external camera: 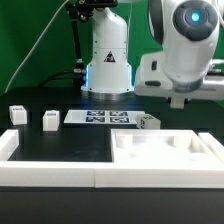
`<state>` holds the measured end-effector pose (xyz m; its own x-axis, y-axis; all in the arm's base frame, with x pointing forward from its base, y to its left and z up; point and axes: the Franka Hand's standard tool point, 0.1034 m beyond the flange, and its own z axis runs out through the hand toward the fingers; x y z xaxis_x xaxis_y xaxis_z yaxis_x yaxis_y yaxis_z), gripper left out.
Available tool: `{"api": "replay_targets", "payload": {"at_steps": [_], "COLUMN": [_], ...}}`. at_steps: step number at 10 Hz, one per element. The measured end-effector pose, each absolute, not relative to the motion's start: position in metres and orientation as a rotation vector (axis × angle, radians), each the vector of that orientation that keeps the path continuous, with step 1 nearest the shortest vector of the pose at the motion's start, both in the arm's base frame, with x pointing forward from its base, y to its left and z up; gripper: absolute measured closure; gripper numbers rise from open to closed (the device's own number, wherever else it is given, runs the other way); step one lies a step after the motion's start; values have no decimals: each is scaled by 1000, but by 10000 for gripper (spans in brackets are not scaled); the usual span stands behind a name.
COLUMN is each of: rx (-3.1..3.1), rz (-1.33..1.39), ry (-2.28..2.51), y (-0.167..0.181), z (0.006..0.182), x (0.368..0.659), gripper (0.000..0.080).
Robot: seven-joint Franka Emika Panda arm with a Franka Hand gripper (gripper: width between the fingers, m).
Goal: Assemble one leg
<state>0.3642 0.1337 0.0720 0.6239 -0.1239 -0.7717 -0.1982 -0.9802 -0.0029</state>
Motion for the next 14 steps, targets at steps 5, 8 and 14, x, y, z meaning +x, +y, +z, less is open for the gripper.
{"api": "replay_targets", "payload": {"at_steps": [5,8,14], "rx": [-2899,-3012,-3041], "rz": [914,568,-313], "ry": [284,159,-45], "y": [133,108,113], "z": [73,79,84], "x": [382,396,419], "gripper": [507,507,507]}}
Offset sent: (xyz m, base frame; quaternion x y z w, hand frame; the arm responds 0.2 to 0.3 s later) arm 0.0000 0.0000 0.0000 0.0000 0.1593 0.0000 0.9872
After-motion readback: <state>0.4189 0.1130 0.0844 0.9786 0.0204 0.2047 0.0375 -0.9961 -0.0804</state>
